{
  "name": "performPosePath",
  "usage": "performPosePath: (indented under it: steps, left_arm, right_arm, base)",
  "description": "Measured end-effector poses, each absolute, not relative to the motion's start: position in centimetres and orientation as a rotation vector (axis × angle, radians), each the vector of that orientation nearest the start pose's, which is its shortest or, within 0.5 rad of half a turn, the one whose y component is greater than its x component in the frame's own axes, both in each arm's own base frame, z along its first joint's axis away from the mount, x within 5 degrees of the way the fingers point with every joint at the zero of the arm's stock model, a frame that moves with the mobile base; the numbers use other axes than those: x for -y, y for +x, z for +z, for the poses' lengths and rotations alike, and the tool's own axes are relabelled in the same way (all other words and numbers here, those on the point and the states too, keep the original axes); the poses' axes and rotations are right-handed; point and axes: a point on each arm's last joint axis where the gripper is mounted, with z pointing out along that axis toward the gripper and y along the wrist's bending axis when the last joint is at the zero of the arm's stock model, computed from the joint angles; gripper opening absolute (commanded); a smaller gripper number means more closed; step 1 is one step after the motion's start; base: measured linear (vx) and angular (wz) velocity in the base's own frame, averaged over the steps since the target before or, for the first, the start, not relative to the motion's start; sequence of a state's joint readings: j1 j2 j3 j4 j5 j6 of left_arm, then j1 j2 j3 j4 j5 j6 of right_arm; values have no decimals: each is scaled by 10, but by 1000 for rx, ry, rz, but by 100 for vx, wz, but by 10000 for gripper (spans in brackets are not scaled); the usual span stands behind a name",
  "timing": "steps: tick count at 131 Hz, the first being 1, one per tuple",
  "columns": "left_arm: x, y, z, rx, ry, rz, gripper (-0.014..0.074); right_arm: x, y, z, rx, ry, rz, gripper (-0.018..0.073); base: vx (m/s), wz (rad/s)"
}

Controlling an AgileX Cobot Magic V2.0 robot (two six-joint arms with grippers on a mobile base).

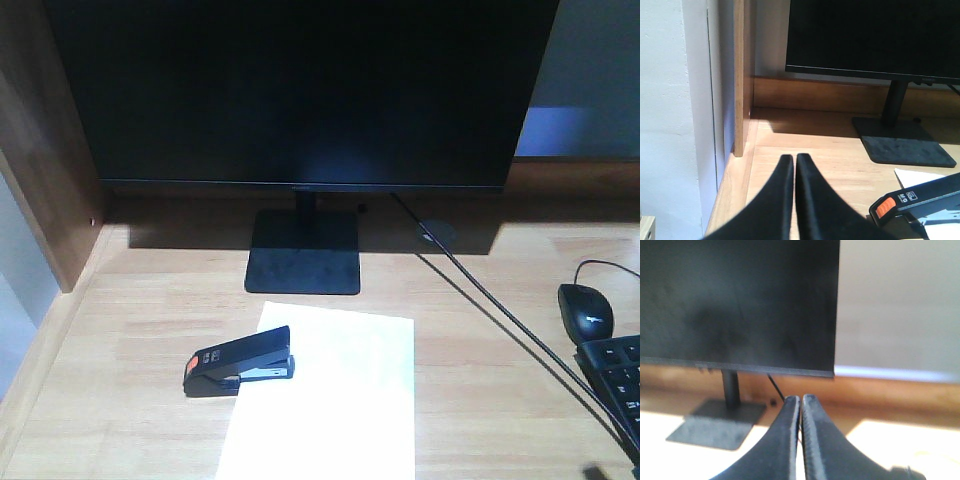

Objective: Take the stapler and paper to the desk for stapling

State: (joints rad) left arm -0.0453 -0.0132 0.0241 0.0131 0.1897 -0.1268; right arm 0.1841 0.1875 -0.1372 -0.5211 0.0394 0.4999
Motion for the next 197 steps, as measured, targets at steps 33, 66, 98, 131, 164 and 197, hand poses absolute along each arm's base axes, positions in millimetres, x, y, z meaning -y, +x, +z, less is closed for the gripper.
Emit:
performPosePath:
  steps: [33,66,98,131,164,197]
  left_arm:
    - [2,56,189,-1685,-60,-118,-6]
    - [2,56,189,-1685,-60,-118,-6]
    - [2,56,189,-1685,-60,-118,-6]
    - [2,56,189,-1682,-60,-118,-6]
    - [2,56,189,-1682,-60,-118,-6]
    - [2,56,189,-1682,-60,-118,-6]
  right_arm:
    - [-12,69,242,-1589,-180,91,-7]
    - [-3,65,233,-1581,-89,-22,-7]
    - [2,57,196,-1593,-31,-79,-7]
    - [2,57,195,-1604,-34,-81,-7]
    - [2,57,195,-1605,-34,-81,-7]
    - [2,57,195,-1606,-34,-81,-7]
  base:
    - [0,0]
    - [0,0]
    - [0,0]
    - [0,0]
    - [0,0]
    - [0,0]
